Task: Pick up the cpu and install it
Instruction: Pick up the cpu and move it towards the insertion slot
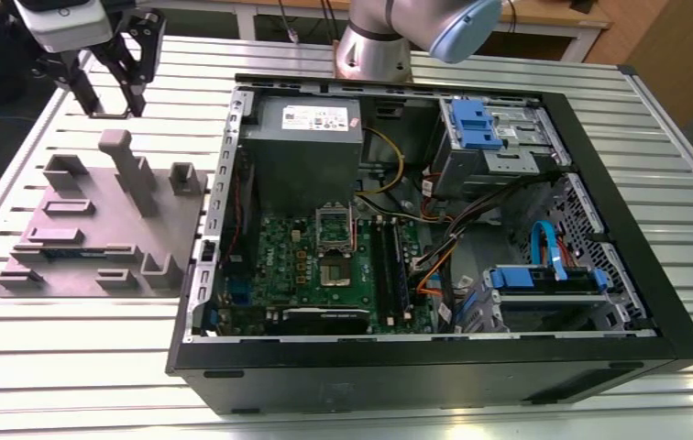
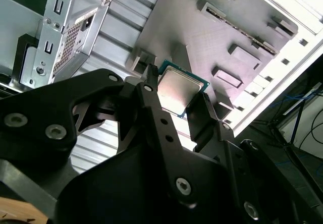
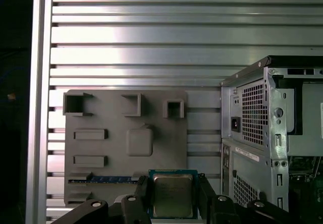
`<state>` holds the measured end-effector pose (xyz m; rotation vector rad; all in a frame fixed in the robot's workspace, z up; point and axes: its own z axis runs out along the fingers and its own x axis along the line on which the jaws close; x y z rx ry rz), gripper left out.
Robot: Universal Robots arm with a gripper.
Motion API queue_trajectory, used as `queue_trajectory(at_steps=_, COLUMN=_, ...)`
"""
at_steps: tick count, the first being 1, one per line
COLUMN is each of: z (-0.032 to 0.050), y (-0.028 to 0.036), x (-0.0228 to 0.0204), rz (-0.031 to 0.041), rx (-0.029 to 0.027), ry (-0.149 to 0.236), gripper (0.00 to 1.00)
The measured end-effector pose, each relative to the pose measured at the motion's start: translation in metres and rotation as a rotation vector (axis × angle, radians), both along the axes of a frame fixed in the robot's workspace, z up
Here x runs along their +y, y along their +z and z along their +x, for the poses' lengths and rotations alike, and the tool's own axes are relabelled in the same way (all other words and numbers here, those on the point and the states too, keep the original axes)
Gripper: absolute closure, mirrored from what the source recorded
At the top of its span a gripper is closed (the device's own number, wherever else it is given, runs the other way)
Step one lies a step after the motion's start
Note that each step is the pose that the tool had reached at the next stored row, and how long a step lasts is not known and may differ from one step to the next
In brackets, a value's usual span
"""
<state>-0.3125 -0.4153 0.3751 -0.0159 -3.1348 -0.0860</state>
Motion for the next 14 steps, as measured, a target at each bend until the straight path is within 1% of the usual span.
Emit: queue_trajectory(at_steps=14, z=0.0033, y=0.0, x=0.0, rz=0.0, rx=0.0001, ry=0.0, gripper=0.53)
